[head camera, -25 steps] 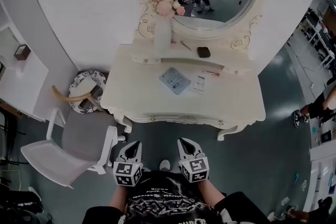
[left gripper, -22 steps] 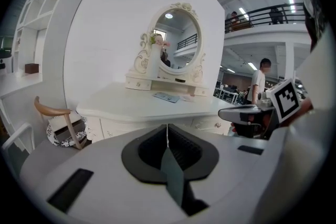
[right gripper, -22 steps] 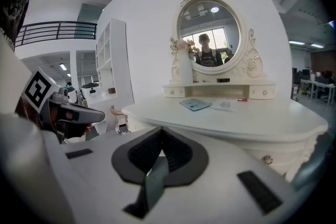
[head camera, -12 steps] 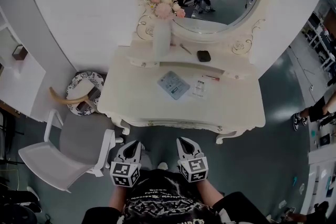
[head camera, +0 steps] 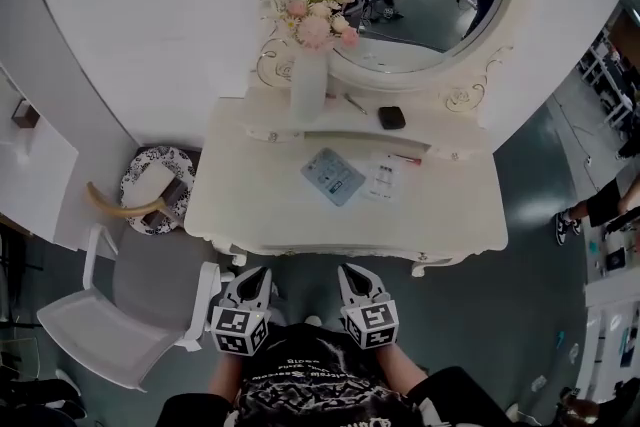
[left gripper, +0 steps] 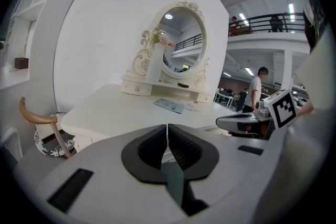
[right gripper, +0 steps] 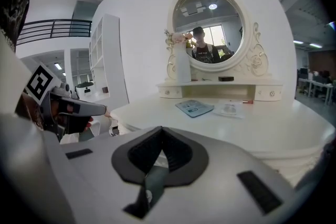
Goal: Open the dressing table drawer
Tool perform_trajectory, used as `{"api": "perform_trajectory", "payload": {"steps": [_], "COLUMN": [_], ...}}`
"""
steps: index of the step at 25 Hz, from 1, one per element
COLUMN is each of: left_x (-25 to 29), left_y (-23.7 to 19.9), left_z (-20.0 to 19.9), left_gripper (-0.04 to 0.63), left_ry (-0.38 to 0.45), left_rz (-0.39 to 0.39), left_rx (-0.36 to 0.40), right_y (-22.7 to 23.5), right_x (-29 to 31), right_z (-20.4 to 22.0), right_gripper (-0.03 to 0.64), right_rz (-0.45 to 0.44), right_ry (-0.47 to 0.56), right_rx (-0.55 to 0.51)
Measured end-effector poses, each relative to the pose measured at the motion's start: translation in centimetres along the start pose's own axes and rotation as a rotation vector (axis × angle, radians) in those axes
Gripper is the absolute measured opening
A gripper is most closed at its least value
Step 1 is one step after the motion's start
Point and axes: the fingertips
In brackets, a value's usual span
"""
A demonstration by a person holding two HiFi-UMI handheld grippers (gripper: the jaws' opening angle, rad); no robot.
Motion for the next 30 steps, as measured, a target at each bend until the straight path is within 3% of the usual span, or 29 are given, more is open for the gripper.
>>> {"api": "perform_trajectory", "payload": {"steps": [9, 21, 30], "left_x": [3.1, 6.5, 8.1], "left_y": [-3.3, -7.1, -10.5], "left_z": [-3.3, -8.1, -12.5], "left_gripper": [0.021, 0.021, 0.021], "left_ry": [-0.020, -0.021, 0.013], "left_rz": [0.013, 0.031, 0.047], "left_rx": [0.005, 0.068, 0.077], "right_y": [0.4, 0.2, -0.7], "right_x": [3.0, 6.7, 8.5], "right_z": [-2.6, -5.8, -7.5], "right_gripper": [0.011, 0.011, 0.011], "right_rz": [0.034, 0.087, 0.177], "right_ry": [-0.011, -0.013, -0.017], "right_rx": [0.008, 0.046, 0.091]}}
Point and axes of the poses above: the fingertips, and each gripper's own axes: x forward along the fingers, y to its right, z out of its underside, and after that the axes turned 15 degrees about -y, right-handed
